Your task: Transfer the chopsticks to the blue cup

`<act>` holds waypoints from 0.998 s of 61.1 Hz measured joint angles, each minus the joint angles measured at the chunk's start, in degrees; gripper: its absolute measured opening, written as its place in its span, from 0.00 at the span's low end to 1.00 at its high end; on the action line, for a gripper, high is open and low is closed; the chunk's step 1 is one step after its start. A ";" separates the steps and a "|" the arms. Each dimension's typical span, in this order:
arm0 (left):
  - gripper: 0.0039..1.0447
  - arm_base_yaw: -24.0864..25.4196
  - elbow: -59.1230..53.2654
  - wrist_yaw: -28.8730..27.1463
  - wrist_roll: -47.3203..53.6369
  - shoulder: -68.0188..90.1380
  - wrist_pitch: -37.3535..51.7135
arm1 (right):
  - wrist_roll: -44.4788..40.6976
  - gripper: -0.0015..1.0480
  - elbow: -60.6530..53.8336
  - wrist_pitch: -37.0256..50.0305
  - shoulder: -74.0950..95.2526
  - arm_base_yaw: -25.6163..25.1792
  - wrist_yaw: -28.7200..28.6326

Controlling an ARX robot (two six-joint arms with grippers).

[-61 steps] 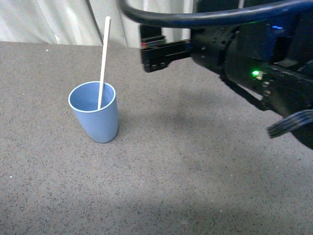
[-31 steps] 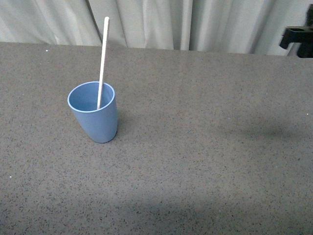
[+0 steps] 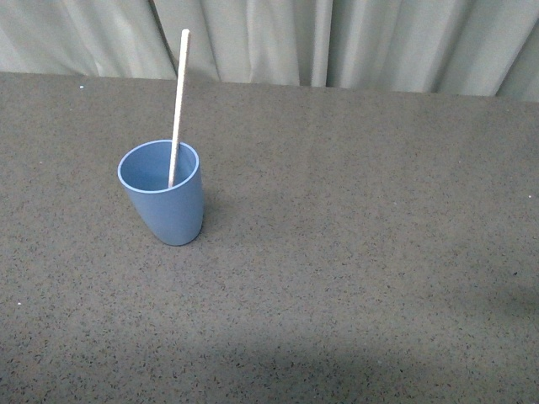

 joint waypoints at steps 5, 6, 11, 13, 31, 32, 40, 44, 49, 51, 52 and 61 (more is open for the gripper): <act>0.94 0.00 0.00 0.00 0.00 0.00 0.00 | 0.02 0.01 -1.40 -2.56 -3.63 -0.68 -0.74; 0.94 0.00 0.00 0.00 0.00 0.00 0.00 | 0.07 0.01 -1.86 -3.58 -5.01 -0.94 -1.05; 0.94 0.00 0.00 0.00 0.02 0.00 0.00 | 0.11 0.01 -3.04 -6.80 -9.51 -4.28 -5.09; 0.94 0.00 0.00 0.00 0.02 0.00 0.00 | 0.13 0.01 -3.34 -7.87 -11.02 -4.85 -5.14; 0.94 0.00 0.00 0.00 0.00 0.00 0.00 | 0.13 0.01 -5.60 -19.54 -25.11 -5.53 -5.40; 0.94 0.00 0.00 0.00 0.00 0.00 0.00 | 0.13 0.01 -5.64 -19.91 -25.55 -5.53 -5.42; 0.94 0.00 0.00 0.00 0.00 0.00 0.00 | 0.13 0.01 -5.95 -24.72 -30.93 -5.53 -5.40; 0.94 0.00 0.00 0.00 0.00 0.00 0.00 | 0.13 0.01 -6.01 -26.84 -33.24 -5.53 -5.40; 0.94 0.00 0.00 0.00 0.00 0.00 0.00 | 0.13 0.01 -6.01 -29.51 -36.13 -5.53 -5.42; 0.94 0.00 0.00 0.00 0.02 0.00 0.00 | 0.13 0.01 -6.01 -30.77 -37.48 -5.53 -5.42; 0.94 0.00 0.00 0.00 0.00 0.00 0.00 | 0.13 0.01 -6.01 -31.39 -38.16 -5.53 -5.42; 0.94 0.00 0.00 0.00 0.00 0.00 0.00 | 0.13 0.01 -6.03 -35.45 -42.49 -5.53 -5.42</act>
